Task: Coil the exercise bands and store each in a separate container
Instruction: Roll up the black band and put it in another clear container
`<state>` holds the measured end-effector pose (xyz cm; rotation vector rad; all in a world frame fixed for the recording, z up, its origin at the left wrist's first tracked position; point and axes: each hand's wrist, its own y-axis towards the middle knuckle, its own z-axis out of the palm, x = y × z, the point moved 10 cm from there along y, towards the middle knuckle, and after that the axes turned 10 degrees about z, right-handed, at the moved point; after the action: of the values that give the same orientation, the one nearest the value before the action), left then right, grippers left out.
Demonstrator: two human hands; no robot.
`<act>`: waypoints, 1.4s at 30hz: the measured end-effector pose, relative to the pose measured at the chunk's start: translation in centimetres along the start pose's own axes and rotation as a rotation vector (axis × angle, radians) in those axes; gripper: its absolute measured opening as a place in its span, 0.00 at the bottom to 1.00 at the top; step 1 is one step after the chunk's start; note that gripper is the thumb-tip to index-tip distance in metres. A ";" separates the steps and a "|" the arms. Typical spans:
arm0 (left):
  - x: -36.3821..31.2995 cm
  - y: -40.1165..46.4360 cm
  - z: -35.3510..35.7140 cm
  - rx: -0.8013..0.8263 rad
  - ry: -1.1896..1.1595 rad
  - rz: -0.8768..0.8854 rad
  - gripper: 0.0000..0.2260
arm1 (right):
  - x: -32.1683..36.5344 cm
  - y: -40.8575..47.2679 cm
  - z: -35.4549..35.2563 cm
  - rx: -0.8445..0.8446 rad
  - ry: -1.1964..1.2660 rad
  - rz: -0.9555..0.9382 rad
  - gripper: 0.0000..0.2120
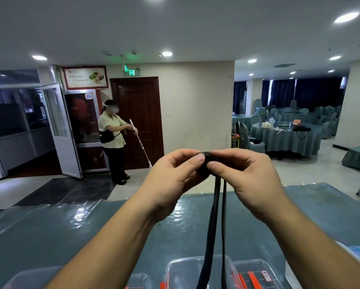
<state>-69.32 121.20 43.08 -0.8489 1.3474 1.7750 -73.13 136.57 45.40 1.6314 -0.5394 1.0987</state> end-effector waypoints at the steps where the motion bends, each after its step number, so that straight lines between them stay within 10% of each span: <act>1: -0.3 0.1 -0.1 0.029 0.084 0.002 0.08 | 0.1 0.1 0.1 0.033 -0.028 0.009 0.12; 4: -1.6 0.4 -0.1 0.168 0.329 0.025 0.09 | 0.5 0.0 0.5 0.107 -0.075 0.006 0.11; 12: -0.5 0.0 0.2 0.019 -0.025 0.025 0.10 | 0.5 -0.4 -0.6 -0.027 0.033 -0.074 0.15; 19: -2.6 0.7 0.4 0.233 0.401 0.081 0.11 | 0.4 0.2 0.1 0.120 -0.035 0.031 0.16; 26: -1.0 0.4 0.2 0.035 -0.035 0.046 0.11 | 0.6 0.5 0.1 0.006 0.093 -0.039 0.16; 33: -2.3 0.9 -0.2 0.146 0.290 0.035 0.08 | -0.1 0.8 1.1 0.149 -0.029 0.066 0.16; 42: -0.8 0.8 -0.1 0.107 -0.036 -0.083 0.08 | 0.3 0.9 0.2 0.019 -0.007 -0.030 0.14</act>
<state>-69.63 120.81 44.11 -0.7991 1.3516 1.6320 -73.54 136.10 46.13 1.6556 -0.5089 1.0794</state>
